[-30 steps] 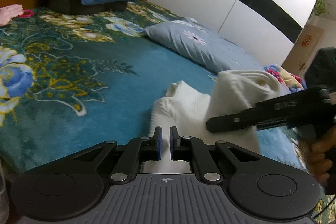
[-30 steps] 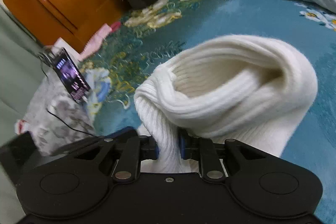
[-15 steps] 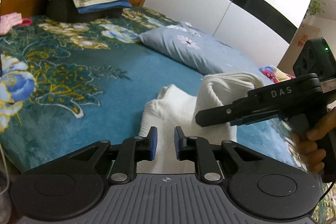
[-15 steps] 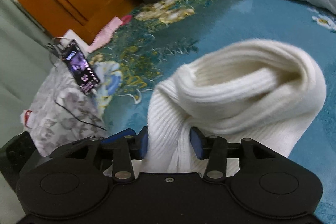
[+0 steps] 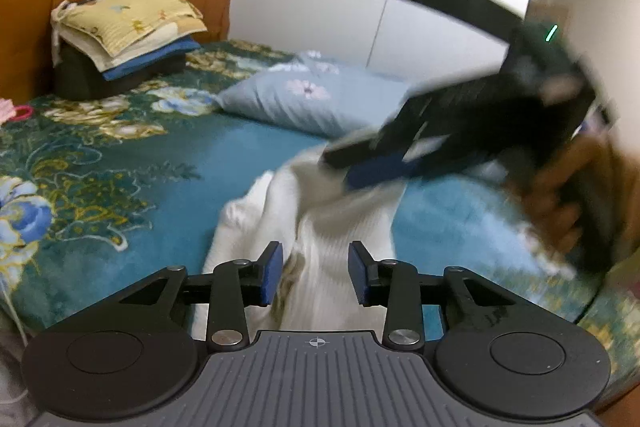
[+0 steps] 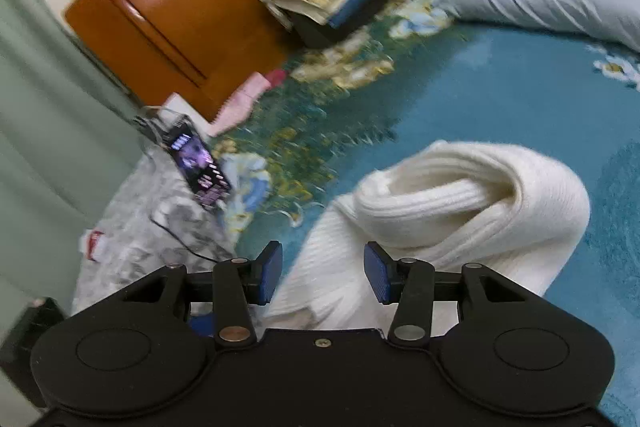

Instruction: Fold clothes

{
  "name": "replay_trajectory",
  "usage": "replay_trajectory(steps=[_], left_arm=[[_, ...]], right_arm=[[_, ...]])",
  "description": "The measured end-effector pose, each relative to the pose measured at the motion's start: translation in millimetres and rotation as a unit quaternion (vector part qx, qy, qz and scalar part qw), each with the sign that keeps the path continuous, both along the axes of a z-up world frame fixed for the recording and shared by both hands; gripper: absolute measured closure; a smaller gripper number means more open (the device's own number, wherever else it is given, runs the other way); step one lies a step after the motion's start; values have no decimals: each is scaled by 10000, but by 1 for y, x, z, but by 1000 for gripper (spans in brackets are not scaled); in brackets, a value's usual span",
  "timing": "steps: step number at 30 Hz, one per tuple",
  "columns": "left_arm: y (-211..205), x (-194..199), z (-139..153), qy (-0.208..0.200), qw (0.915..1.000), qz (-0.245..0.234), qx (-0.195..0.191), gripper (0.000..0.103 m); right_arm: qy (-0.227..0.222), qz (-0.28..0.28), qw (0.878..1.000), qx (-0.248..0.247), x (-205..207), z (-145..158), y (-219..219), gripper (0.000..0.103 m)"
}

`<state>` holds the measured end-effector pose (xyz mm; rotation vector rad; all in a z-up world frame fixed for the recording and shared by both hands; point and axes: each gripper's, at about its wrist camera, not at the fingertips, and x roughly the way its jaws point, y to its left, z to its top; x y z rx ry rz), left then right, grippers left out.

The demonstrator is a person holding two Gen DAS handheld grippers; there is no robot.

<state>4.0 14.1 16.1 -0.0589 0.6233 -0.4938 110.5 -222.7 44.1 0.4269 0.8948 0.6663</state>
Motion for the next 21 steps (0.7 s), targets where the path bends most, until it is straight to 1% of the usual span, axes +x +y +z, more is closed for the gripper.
replay_trajectory(steps=[2,5,7,9,10,12,16,17,19,20,21], left_arm=[[-1,0,-6,117,9999,-25,3,71],[-5,-1,-14,222,9997,-61,97,71],[-6,1,-20,313,9994,-44,115,71],[-8,3,-25,395,9991,-8,138,71],[-8,4,-28,432,9989,2,157,71],[-8,5,-32,487,9987,26,169,71],[-8,9,-38,563,9983,45,165,73],[-8,10,-39,572,9982,52,149,74],[-6,10,-41,581,9982,76,100,83],[-5,10,-42,571,9983,77,62,85],[-4,10,-42,559,9984,74,23,92]], right_arm=[[-268,2,9996,28,-9,14,-13,56],[-639,-285,9976,3,-21,34,-43,56],[-807,-555,9949,-238,-23,43,-62,55],[-767,-770,9928,-511,-22,42,-73,55],[-701,-839,9924,-564,-20,38,-76,55],[-572,-922,9922,-621,-15,31,-80,55],[-483,-922,9922,-685,-4,21,-73,55],[-470,-935,9915,-770,-1,19,-70,55],[-411,-1006,9890,-1002,5,15,-64,55],[-378,-1056,9878,-1081,6,12,-62,59],[-345,-1106,9865,-1161,8,10,-60,64]])
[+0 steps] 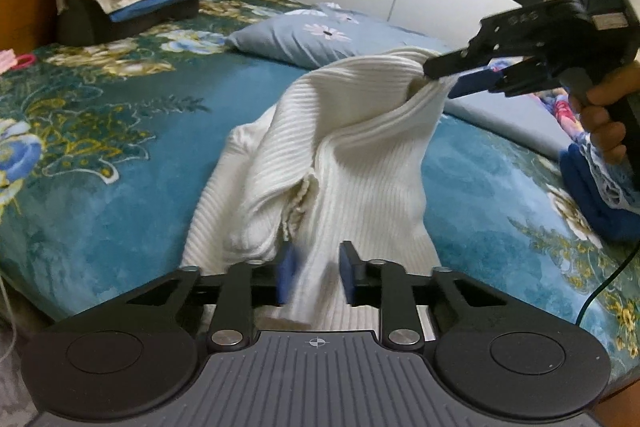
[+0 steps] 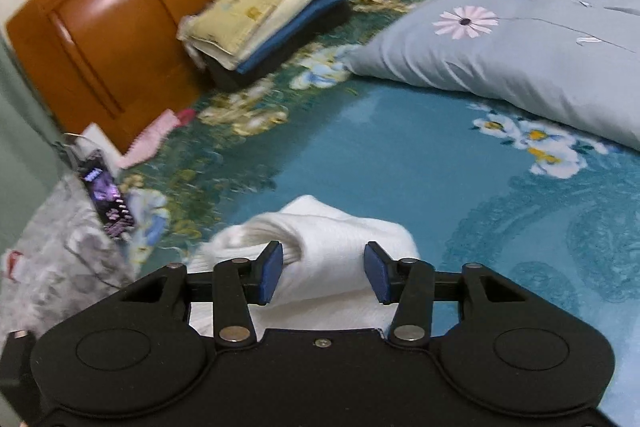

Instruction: Fold clothes

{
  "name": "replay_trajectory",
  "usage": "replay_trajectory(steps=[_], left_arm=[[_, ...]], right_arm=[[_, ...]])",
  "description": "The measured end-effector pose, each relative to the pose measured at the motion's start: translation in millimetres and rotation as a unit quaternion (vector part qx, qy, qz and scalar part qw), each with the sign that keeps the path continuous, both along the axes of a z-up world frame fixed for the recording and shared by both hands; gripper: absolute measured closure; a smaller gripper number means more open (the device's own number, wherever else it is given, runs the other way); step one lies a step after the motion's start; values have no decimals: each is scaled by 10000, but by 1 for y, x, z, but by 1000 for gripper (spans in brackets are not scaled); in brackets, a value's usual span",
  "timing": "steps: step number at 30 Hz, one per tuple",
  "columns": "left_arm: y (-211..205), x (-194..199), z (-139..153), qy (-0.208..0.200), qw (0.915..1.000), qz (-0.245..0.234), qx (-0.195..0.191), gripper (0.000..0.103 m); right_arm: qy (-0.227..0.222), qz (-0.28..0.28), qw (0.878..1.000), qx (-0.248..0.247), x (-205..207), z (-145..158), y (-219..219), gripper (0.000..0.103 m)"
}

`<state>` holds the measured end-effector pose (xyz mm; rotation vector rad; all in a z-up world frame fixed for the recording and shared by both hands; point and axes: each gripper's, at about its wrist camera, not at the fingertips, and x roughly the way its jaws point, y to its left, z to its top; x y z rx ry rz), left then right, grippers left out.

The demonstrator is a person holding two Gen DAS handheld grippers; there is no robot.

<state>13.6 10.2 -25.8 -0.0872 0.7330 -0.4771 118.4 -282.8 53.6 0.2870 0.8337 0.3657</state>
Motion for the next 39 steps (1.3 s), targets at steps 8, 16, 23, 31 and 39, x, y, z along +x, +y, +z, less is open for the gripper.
replay_trajectory(steps=[8,16,23,31,39], left_arm=[[20,-1,5,3,9981,6,-616,97],[34,1,13,-109,9965,106,-822,97],[44,13,-2,100,9957,297,-867,97],[50,17,-13,210,9948,357,-925,97],[48,17,-11,228,9953,315,-890,97]], right_arm=[[-76,-282,9996,-48,27,8,2,93],[142,-28,9967,-798,83,7,49,94],[450,210,9903,-1297,122,-19,90,94],[751,338,9852,-1502,145,-45,106,94],[813,336,9860,-1418,150,-55,106,87]])
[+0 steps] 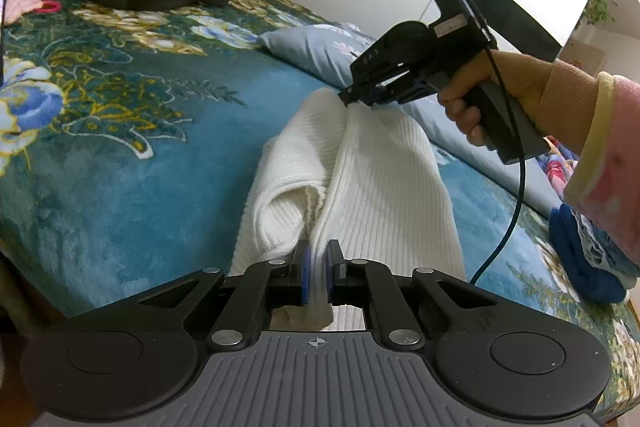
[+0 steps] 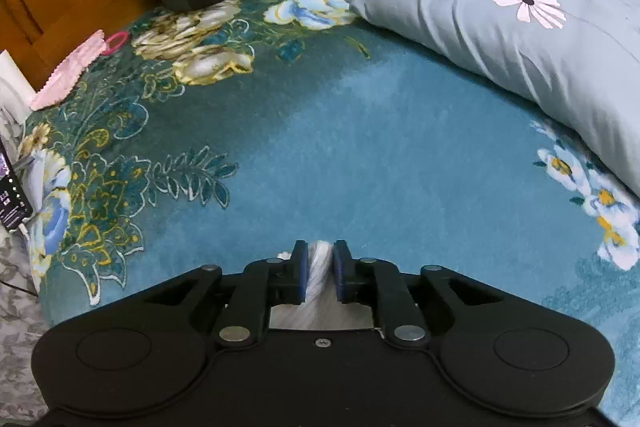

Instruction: Fold clothes

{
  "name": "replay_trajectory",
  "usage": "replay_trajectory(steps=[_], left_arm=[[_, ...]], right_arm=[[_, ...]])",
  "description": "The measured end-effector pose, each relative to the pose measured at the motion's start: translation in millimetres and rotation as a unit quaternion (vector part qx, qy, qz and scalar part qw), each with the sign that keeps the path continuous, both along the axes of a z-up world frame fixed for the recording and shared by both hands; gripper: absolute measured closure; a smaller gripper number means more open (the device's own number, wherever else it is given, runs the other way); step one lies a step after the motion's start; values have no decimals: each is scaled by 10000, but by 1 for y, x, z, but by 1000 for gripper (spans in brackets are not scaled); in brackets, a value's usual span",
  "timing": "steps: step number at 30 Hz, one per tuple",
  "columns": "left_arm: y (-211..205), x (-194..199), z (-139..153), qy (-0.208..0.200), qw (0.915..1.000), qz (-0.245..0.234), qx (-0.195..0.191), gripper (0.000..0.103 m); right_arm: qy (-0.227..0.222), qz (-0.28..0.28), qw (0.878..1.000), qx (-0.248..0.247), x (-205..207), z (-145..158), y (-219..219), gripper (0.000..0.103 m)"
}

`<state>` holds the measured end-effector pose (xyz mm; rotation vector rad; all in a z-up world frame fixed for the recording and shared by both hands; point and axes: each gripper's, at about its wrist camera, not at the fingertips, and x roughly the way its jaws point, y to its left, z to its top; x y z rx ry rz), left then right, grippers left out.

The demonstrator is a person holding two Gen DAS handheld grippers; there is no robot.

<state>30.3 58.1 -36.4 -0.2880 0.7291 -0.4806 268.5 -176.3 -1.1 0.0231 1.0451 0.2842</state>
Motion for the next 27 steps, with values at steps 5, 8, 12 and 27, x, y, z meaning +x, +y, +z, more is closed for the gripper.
replay_trajectory(steps=[5,8,12,27], left_arm=[[-4,-3,7,-85,9999,-97,-39,96],[-8,-4,9,-121,9998,-145,-34,96],[-11,-1,7,-77,9999,-152,-28,96],[-14,-11,8,-137,9994,75,305,97]], right_arm=[[-244,161,9995,126,-11,21,-8,76],[-450,209,9977,451,-25,37,-24,68],[-738,177,9939,794,-52,53,-53,66],[-870,685,9918,641,-93,29,-49,95]])
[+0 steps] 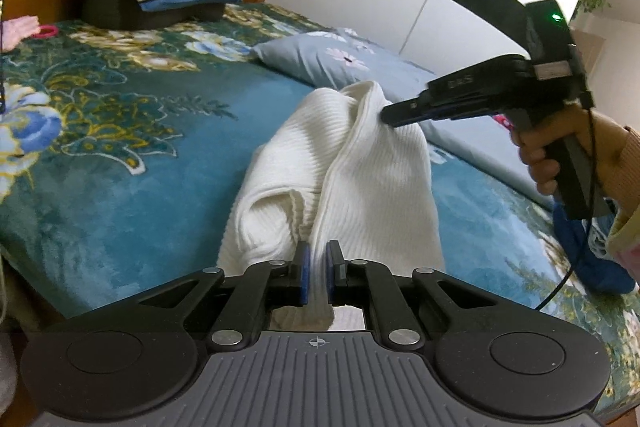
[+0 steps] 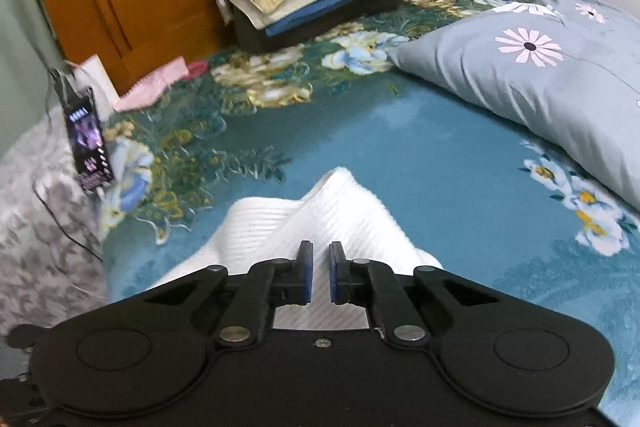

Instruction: Fold clothes

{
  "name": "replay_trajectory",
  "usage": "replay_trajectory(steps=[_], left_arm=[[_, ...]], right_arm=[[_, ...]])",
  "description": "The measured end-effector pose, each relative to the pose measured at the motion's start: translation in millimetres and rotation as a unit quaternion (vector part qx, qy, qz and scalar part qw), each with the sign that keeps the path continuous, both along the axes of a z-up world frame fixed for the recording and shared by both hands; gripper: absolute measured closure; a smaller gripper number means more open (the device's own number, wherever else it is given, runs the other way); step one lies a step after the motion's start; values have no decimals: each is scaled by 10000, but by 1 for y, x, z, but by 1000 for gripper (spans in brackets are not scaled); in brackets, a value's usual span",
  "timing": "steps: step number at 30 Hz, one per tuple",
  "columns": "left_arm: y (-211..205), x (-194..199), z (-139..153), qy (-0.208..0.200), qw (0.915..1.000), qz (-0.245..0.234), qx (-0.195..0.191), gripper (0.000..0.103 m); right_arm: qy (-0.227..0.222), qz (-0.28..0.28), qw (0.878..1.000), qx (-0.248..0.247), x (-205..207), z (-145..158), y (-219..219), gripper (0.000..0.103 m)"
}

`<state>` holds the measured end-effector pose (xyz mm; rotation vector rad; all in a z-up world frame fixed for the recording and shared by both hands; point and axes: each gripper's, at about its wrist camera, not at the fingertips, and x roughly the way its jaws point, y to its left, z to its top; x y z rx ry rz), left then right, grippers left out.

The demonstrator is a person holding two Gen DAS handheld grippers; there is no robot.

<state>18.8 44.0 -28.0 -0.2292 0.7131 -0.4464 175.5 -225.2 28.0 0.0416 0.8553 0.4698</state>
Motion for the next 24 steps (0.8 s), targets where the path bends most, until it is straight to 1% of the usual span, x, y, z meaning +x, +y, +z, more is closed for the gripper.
replay_trajectory(steps=[5,8,9,10,12,18,24], left_arm=[[-1,3,-3,92,9999,9,143,97],[-4,5,-4,89,9995,-26,290,97],[-4,6,-5,96,9995,-29,298,97],[-4,6,-5,100,9995,-34,300,97],[-4,6,-6,98,9995,-48,312,97],[-4,6,-6,89,9994,-73,338,96],[-7,2,3,11,9992,-81,380,96]], right_arm=[[94,0,9999,-98,14,-13,17,95],[260,-26,9994,-225,24,-23,25,96],[307,-48,9992,-238,27,-26,26,96],[338,-72,9991,-253,29,-28,27,100],[417,-108,9987,-254,34,-33,28,102],[501,-50,9980,-384,41,-40,33,103],[477,-88,9981,-393,38,-37,33,103]])
